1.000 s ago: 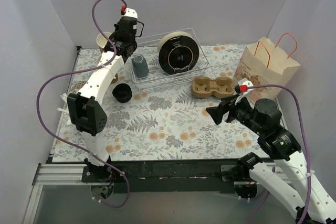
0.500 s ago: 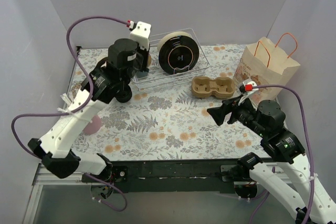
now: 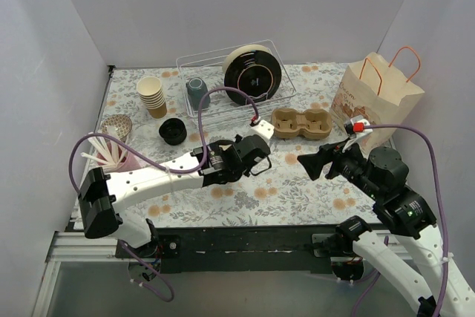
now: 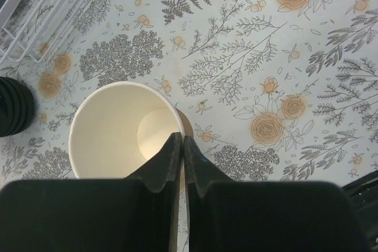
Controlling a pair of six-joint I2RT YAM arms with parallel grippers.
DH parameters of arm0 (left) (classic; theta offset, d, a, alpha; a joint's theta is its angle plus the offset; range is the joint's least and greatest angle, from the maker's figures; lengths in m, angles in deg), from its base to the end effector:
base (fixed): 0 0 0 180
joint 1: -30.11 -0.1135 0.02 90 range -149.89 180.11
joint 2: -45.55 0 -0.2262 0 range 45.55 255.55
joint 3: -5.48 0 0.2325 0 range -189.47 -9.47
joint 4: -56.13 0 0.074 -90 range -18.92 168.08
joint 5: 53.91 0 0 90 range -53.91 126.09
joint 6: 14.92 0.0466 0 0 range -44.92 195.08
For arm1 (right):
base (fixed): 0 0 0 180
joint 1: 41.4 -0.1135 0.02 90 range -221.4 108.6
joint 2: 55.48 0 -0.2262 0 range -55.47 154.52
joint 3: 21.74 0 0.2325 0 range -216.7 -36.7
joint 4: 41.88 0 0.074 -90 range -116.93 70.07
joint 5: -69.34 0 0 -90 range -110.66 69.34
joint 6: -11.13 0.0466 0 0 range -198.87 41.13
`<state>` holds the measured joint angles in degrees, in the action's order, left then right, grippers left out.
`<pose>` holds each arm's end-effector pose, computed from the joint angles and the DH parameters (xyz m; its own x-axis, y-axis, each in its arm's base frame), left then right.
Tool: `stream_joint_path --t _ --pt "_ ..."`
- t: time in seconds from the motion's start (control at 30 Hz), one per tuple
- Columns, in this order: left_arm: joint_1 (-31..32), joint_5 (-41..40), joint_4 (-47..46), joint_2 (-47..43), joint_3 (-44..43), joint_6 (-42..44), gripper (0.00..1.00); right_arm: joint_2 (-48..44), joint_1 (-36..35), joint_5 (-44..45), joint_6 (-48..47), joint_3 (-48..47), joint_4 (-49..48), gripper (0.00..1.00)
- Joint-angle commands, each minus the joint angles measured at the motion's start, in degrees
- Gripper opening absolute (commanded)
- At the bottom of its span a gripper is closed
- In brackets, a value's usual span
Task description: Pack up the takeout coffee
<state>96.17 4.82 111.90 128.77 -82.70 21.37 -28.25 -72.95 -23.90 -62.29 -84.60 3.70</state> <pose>0.1426 -0.2615 0.2700 -0.7085 -0.1019 -0.6983 0.1301 0.9537 -0.2712 0.1065 0.0685 0.3316 -0.3037 0.1478 -0.9412 -0.5041 0.8133 0.2904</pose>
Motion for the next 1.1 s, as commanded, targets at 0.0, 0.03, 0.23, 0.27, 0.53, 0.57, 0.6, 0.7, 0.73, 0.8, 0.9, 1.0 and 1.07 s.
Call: stream_joint_path --t 0.0,0.03,0.23,0.27,0.53,0.57,0.6,0.7,0.73,0.8,0.9,1.0,1.07 --pt "1.7 -7.0 -4.2 -0.2 1.2 -3.5 0.0 -1.4 0.2 1.5 0.6 -0.6 0.1 0.88" --pt "2.0 -7.2 -6.6 0.1 1.9 -3.5 0.0 -1.6 0.2 1.5 0.6 -0.5 0.1 0.88" --pt "2.3 -7.8 -13.6 2.7 7.8 -3.2 0.0 -1.7 0.2 1.8 0.6 0.1 0.0 0.88" --pt "2.3 -7.6 -13.7 4.7 7.7 -3.5 0.0 -1.7 0.2 1.8 0.6 0.1 0.0 0.88" --pt "2.6 -7.8 -17.7 9.9 7.1 -3.2 0.0 -2.3 0.2 2.1 0.1 0.4 -0.1 0.88" --pt "2.5 -7.8 -17.9 10.0 7.1 -3.4 0.04 -2.4 0.2 2.1 0.1 0.4 0.0 0.88" --pt "2.5 -7.7 -17.9 10.1 7.1 -3.9 0.11 -2.5 0.2 2.1 -0.1 0.4 0.0 0.88" --pt "2.6 -6.3 -17.5 9.7 6.6 -3.7 0.44 -2.6 0.2 2.4 -0.3 0.3 0.2 0.88" --pt "2.6 -6.0 -16.8 8.8 6.3 -3.3 0.47 -2.7 0.2 2.4 -0.4 0.1 0.3 0.88" --pt "2.5 -6.1 -15.5 7.8 4.9 -3.2 0.5 -2.5 0.2 2.4 -0.5 -0.1 0.5 0.88" --pt "2.4 -9.8 -11.7 5.1 1.2 -3.1 0.54 -2.7 0.2 2.3 -0.7 -0.2 0.6 0.88" --pt "0.5 -13.2 -4.9 3.4 -3.4 -4.3 0.55 -2.9 0.2 2.1 -0.6 0.1 0.3 0.88" --pt "-3.6 -13.0 -2.9 2.0 -4.6 -5.2 0.55 -3.0 0.1 1.9 -0.6 0.3 0.0 0.88"
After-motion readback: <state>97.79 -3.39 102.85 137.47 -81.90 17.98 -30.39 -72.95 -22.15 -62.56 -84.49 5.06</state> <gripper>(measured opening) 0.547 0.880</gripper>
